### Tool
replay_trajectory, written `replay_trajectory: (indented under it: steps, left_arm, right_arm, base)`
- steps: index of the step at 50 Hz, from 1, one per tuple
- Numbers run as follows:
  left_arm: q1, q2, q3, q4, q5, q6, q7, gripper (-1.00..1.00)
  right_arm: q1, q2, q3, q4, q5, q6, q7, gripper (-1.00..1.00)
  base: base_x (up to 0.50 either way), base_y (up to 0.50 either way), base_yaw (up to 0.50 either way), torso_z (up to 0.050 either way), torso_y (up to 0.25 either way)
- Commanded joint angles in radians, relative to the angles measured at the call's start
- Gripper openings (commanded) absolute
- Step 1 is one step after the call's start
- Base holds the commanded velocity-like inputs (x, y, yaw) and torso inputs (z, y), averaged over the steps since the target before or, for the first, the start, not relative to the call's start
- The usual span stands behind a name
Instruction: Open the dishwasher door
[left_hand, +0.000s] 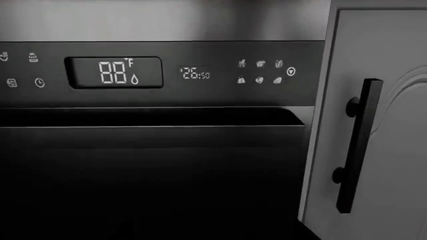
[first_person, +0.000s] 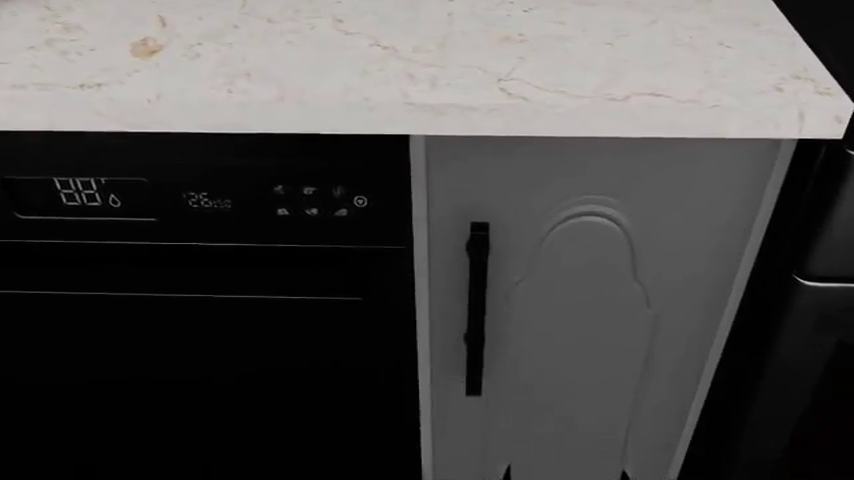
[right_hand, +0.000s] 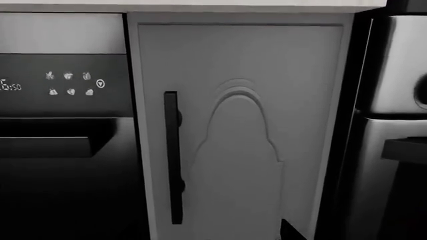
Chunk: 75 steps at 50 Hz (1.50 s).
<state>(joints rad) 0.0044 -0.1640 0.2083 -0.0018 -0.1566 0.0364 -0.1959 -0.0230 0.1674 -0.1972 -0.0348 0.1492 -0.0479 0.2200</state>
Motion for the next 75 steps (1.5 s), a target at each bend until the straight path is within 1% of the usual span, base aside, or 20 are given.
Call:
replay_trajectory:
  steps: [1,6,20,30,44,57,60,64,69,71,75]
  left_arm:
    - [-0.003,-0.007,0.007,-0.003,-0.005,0.0,-0.005,1.0]
    - [-0.005,-0.008,0.008,-0.001,-0.01,0.011,-0.006,1.0]
    - [-0.005,-0.016,0.019,0.04,-0.018,-0.029,-0.022,1.0]
    - [-0.02,-0.017,0.026,0.008,-0.018,-0.009,-0.021,1.0]
    - [-0.013,-0.024,0.035,0.018,-0.019,-0.004,-0.031,1.0]
    - [0.002,-0.04,0.04,0.057,-0.016,-0.018,-0.046,1.0]
    - [0.007,-0.058,0.059,0.088,0.027,-0.057,-0.063,1.0]
    - [0.011,-0.105,0.09,0.154,0.111,-0.167,-0.087,1.0]
    - [0.005,-0.178,0.152,0.247,0.223,-0.345,-0.068,1.0]
    - [-0.007,-0.216,0.199,0.266,0.295,-0.427,-0.051,1.0]
    - [-0.027,-0.267,0.268,0.293,0.401,-0.523,-0.024,1.0]
  right_arm:
    - [0.005,0.004,-0.009,-0.005,0.009,0.007,0.005,1.0]
    - [0.005,0.006,-0.01,-0.002,0.016,0.003,0.005,1.0]
    - [0.006,0.014,-0.015,0.004,0.023,0.005,0.013,1.0]
    - [0.015,0.018,-0.019,0.025,0.03,-0.007,0.013,1.0]
    - [0.0,0.027,-0.023,-0.003,0.035,-0.003,0.027,1.0]
    - [-0.001,0.034,-0.029,-0.025,0.041,0.014,0.038,1.0]
    - [-0.003,0.035,-0.03,-0.032,0.044,0.016,0.04,1.0]
    - [-0.007,0.039,-0.03,-0.043,0.048,0.02,0.044,1.0]
    - [-0.013,0.039,-0.03,-0.039,0.053,0.011,0.045,1.0]
    - [-0.015,0.04,-0.03,-0.037,0.054,0.007,0.046,1.0]
    - [-0.019,0.042,-0.029,-0.035,0.057,0.0,0.047,1.0]
  base:
    - [0.0,0.0,0.0,-0.05,0.0]
    - [0.0,0.0,0.0,-0.05,0.0]
    - [0.0,0.0,0.0,0.0,0.0]
    - [0.31,0.0,0.0,0.0,0.0]
    - [0.35,0.0,0.0,0.0,0.0]
    - [0.0,0.0,0.0,0.0,0.0]
    - [0.0,0.0,0.0,0.0,0.0]
    - [0.0,0.0,0.0,0.0,0.0]
    - [0.0,0.0,0.0,0.0,0.0]
    - [0.0,0.0,0.0,0.0,0.0]
    - [0.0,0.0,0.0,0.0,0.0]
